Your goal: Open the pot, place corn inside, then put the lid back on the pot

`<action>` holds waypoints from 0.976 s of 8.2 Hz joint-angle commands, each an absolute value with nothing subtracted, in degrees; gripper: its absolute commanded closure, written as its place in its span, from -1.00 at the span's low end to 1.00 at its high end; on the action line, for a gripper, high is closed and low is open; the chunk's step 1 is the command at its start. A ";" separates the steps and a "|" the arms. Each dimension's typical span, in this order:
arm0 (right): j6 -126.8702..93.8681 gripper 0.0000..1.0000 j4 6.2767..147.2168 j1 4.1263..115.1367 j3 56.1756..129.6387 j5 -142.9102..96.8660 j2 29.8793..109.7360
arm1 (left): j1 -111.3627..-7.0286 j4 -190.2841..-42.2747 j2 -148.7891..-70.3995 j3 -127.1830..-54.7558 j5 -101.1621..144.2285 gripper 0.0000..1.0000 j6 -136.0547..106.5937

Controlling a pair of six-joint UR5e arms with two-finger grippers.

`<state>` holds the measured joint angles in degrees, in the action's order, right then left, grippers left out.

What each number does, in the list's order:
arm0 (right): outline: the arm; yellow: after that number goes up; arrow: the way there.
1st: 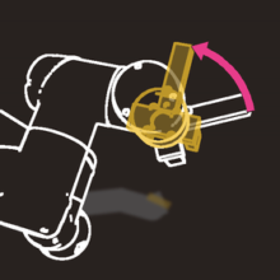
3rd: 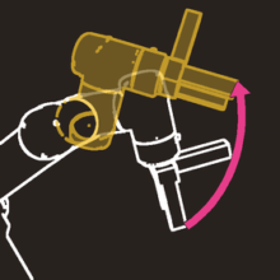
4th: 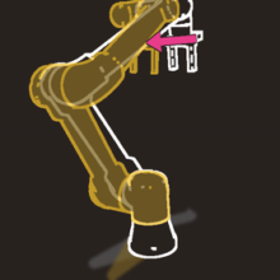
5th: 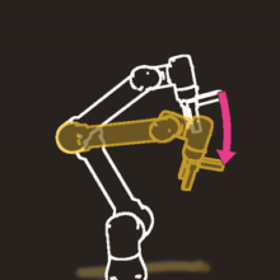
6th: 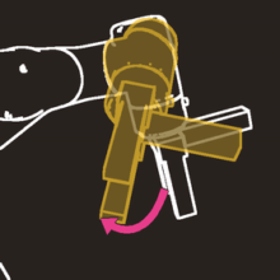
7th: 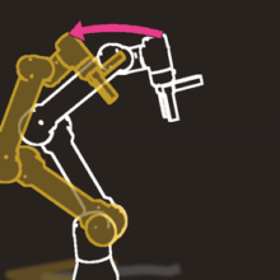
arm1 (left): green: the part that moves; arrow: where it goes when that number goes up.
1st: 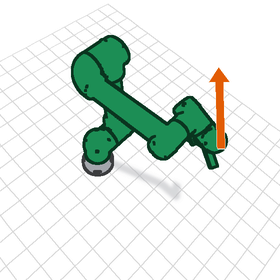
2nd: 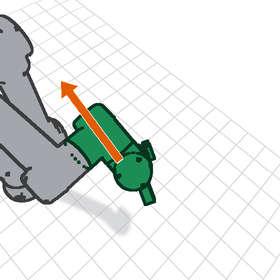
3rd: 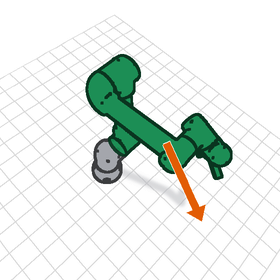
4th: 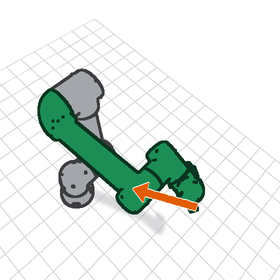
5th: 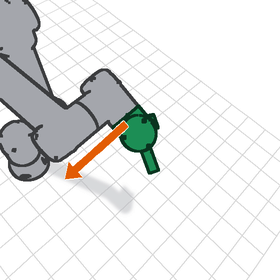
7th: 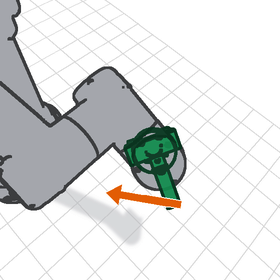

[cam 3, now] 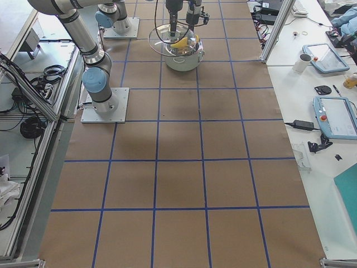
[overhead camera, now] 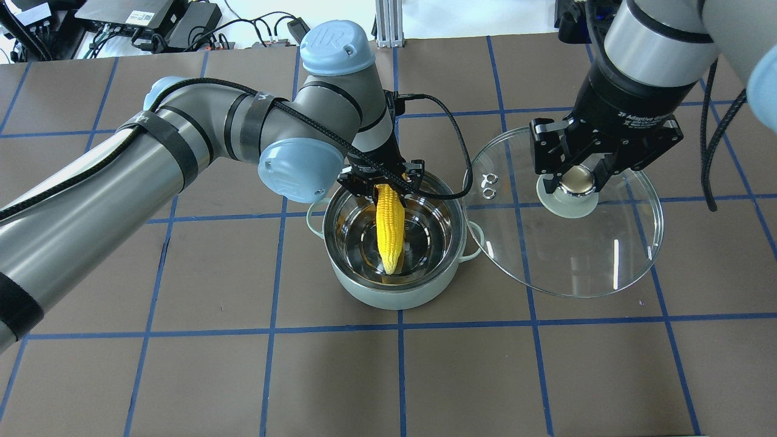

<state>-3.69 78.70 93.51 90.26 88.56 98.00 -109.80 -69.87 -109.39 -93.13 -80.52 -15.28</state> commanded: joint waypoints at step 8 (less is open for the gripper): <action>-10.51 0.46 84.77 97.61 89.83 87.98 91.96 | -97.15 -90.34 -106.97 -75.42 -92.34 -1.00 -0.72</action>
